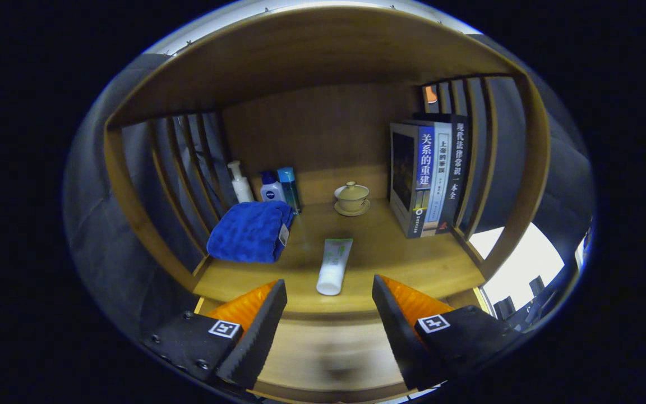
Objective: Pull open the drawer, take out the items inside it, and place them on the countertop above the cabinet.
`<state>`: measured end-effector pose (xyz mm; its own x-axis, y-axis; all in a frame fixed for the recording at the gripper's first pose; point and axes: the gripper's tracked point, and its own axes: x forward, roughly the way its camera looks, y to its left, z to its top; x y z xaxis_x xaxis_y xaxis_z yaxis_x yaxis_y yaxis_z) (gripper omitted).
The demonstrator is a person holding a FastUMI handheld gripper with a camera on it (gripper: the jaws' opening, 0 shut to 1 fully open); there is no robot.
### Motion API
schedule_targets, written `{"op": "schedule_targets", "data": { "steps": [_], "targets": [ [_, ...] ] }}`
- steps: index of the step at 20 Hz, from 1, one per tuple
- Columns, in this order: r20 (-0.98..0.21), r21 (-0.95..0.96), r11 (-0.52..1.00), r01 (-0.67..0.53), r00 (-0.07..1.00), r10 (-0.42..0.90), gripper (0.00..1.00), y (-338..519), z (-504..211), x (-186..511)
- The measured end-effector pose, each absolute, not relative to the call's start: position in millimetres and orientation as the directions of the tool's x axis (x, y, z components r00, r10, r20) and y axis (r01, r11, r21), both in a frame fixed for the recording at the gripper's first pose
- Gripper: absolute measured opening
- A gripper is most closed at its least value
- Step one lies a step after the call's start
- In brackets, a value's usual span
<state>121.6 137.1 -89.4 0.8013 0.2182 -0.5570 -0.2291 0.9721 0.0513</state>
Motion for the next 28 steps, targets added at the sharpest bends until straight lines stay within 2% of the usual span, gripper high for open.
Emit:
{"op": "schedule_targets", "data": {
  "steps": [12,19,28],
  "targets": [
    [-0.386,-0.021,0.961,-0.276,0.889,0.247,0.99,121.4,-100.8,-7.1],
    [-0.379,-0.086,0.961,-0.263,0.901,0.213,0.99,103.9,-136.4,-60.8],
    [-0.451,-0.118,0.956,-0.27,0.872,0.19,1.0,105.2,-199.0,-90.3]
  ]
}}
